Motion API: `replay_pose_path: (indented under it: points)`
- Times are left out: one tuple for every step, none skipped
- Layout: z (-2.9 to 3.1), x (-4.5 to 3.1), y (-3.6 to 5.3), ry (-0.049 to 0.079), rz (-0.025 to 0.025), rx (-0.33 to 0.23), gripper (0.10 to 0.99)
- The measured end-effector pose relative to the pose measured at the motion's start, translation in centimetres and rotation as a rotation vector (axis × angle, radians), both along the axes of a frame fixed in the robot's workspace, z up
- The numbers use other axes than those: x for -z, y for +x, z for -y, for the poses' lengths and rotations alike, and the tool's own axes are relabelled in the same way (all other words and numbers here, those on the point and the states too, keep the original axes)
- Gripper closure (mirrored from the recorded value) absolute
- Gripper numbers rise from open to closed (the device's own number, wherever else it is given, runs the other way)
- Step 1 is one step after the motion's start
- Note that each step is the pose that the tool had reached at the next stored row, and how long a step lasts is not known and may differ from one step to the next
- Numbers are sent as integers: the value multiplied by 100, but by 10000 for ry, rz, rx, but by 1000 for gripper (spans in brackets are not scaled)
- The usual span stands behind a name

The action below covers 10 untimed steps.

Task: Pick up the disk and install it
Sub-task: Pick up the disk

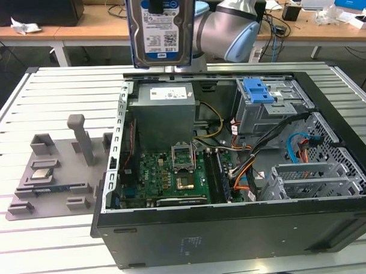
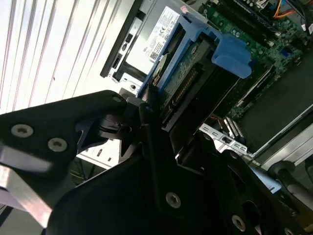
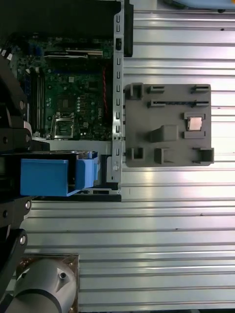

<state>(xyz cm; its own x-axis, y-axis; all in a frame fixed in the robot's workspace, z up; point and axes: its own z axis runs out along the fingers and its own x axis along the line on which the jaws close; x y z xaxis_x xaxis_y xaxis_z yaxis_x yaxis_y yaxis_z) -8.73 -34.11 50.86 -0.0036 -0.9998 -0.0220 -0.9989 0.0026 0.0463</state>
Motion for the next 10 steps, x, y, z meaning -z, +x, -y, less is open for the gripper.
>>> replay_pose_path:
  points:
    - [0,0,60,0,0,-3,729]
    - [0,0,100,1,0,-1,729]
    - [0,0,138,0,1,0,729]
    - [0,0,229,0,1,-1,729]
    - [0,0,263,1,1,0,729]
    - [0,0,298,1,0,-2,729]
    - [0,0,350,0,0,-1,729]
    - [0,0,399,0,0,-1,729]
    - [0,0,457,0,0,-1,729]
    - [0,0,490,0,1,0,729]
